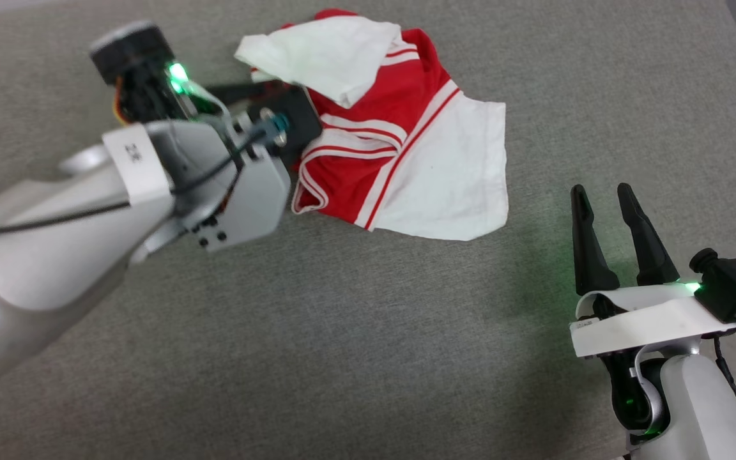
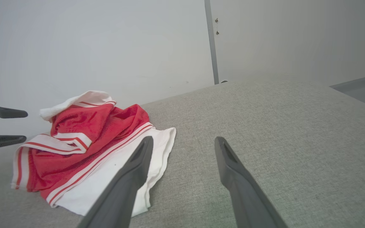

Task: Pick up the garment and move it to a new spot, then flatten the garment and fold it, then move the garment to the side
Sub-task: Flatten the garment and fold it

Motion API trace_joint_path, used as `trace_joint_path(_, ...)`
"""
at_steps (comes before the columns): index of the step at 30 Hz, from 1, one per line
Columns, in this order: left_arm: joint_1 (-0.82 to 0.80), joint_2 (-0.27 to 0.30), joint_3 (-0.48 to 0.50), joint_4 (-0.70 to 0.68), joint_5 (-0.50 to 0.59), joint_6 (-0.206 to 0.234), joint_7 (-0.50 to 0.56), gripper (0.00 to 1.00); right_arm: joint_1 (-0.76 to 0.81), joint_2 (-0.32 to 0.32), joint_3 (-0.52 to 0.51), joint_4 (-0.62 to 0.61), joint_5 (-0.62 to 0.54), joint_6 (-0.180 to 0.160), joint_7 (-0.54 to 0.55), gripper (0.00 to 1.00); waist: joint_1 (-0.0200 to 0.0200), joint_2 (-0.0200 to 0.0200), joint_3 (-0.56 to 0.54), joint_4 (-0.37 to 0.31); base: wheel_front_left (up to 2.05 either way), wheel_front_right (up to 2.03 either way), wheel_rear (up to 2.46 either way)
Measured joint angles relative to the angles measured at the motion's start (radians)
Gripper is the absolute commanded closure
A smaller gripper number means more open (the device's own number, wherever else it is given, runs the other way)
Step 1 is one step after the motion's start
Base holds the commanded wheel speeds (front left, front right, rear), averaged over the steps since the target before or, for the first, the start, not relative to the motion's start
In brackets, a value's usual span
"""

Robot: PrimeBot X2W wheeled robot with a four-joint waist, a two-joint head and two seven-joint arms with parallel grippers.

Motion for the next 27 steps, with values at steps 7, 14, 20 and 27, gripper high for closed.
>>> trace_joint_path(7, -0.035, -0.015, 0.000, 0.063, 0.018, 0.000, -0.029, 0.00, 0.000, 0.000, 0.008, -0.002, 0.012, 0.000, 0.000, 0.00, 0.0000, 0.0000, 0.015, -0.020, 0.00, 0.00, 0.00)
trace_joint_path(14, -0.041, -0.037, 0.000, 0.092, 0.045, 0.000, -0.048, 0.00, 0.000, 0.000, 0.016, -0.004, 0.015, 0.000, 0.000, 0.00, 0.0001, 0.0000, 0.014, -0.021, 0.00, 0.00, 0.00)
trace_joint_path(20, -0.045, -0.052, 0.000, 0.121, 0.053, 0.000, -0.067, 0.00, -0.004, 0.001, 0.031, -0.009, 0.030, 0.000, 0.000, 0.00, 0.0000, 0.0000, 0.022, -0.035, 0.00, 0.00, 0.00)
trace_joint_path(27, -0.045, -0.060, 0.000, 0.144, 0.054, 0.000, -0.089, 1.00, -0.007, 0.000, 0.024, -0.015, 0.040, 0.000, 0.000, 0.00, 0.0001, 0.0000, 0.028, -0.045, 0.00, 0.00, 0.00)
